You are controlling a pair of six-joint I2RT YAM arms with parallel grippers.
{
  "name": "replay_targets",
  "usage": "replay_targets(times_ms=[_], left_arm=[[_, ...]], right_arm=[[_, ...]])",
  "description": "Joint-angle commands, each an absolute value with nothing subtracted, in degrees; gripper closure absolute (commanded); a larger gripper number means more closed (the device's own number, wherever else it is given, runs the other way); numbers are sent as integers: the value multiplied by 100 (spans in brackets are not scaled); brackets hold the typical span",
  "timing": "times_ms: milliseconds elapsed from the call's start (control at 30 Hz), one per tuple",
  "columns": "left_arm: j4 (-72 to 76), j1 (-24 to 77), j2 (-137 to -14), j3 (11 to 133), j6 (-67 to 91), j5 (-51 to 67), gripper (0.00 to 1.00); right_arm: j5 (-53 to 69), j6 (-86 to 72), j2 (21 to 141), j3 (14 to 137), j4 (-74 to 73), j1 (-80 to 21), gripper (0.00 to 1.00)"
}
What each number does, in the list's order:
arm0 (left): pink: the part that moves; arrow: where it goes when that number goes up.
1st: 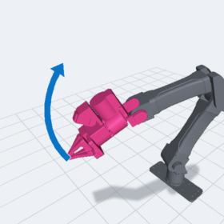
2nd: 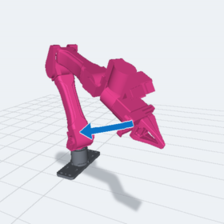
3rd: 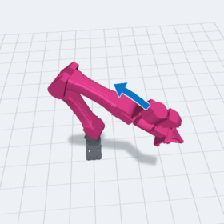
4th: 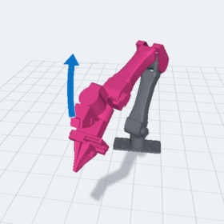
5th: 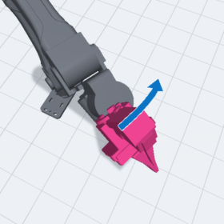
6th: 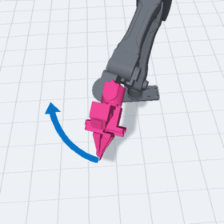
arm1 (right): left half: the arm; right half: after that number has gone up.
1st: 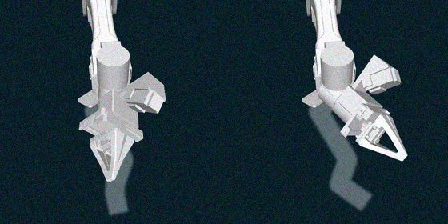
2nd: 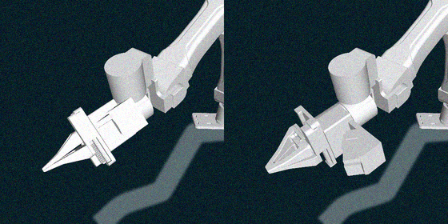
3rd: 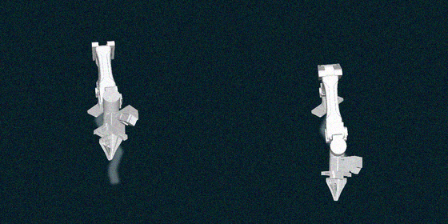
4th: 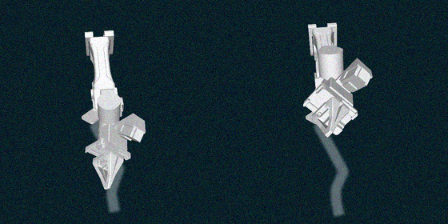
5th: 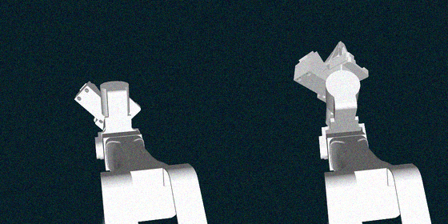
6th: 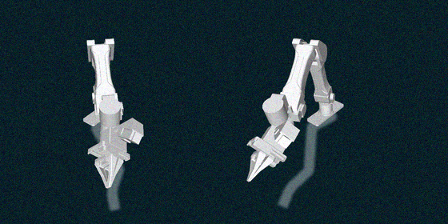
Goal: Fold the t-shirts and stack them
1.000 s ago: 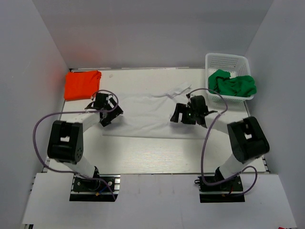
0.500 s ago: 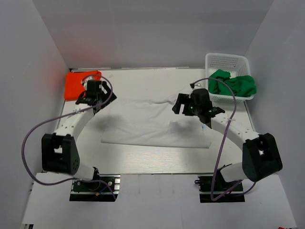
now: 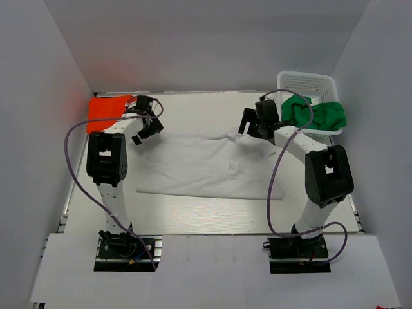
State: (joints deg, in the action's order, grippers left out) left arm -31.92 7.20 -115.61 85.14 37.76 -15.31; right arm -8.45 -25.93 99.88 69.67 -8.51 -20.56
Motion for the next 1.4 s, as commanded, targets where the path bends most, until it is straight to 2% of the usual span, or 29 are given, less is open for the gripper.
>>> replay_targets(times_ms=[0, 167, 233, 367, 400, 467, 500, 533, 900, 1000, 1100, 1133, 1233, 1267, 1300, 1367], left_arm=[[-3463, 651, -11802, 9043, 3841, -1758, 2], [-3463, 650, -12251, 9369, 3894, -1687, 12], [-3463, 650, -12252, 9448, 3894, -1687, 19], [-3411, 650, -12374, 9316, 3894, -1556, 50], [-3410, 650, -12375, 9255, 3894, -1469, 66], [-3462, 650, -12375, 9185, 3894, -1415, 81], [-3463, 650, -12375, 9011, 3894, -1415, 96], [-3402, 650, -12375, 8957, 3894, -1363, 100], [-3129, 650, -12163, 8762, 3832, -1468, 100], [-3190, 650, -12164, 8763, 3832, -1468, 100], [-3190, 650, -12164, 8763, 3832, -1468, 100], [-3190, 650, -12164, 8763, 3832, -1520, 100], [-3190, 650, -12112, 8815, 3832, -1573, 100], [-3251, 650, -12111, 8815, 3832, -1643, 100], [-3252, 650, -12111, 8868, 3832, -1644, 100], [-3252, 650, -12059, 8868, 3832, -1704, 100]], right_arm=[[-844, -2610, 10273, 7312, -888, -1969, 10], [-1019, -2601, 10739, 7646, -949, -1898, 10], [-1063, -2645, 10976, 7857, -958, -1864, 10], [-1010, -2751, 11364, 8138, -765, -1846, 10], [-1037, -2786, 11399, 8252, -730, -1828, 10], [-1098, -2865, 11671, 8585, -712, -1811, 10], [-1125, -2891, 11794, 8657, -729, -1802, 10], [-1142, -2944, 11917, 8718, -712, -1793, 10], [-1178, -3190, 12700, 9624, -871, -1767, 10], [-1099, -3173, 12788, 9711, -721, -1767, 16], [-1107, -3173, 12919, 9940, -834, -1758, 32], [-1081, -3173, 12937, 9958, -826, -1767, 45], [-1090, -3217, 12911, 9967, -826, -1758, 72], [-1116, -3225, 12902, 9975, -852, -1767, 92], [-1116, -3226, 12902, 9958, -853, -1767, 100], [-1090, -3156, 12823, 9949, -931, -1767, 100]])
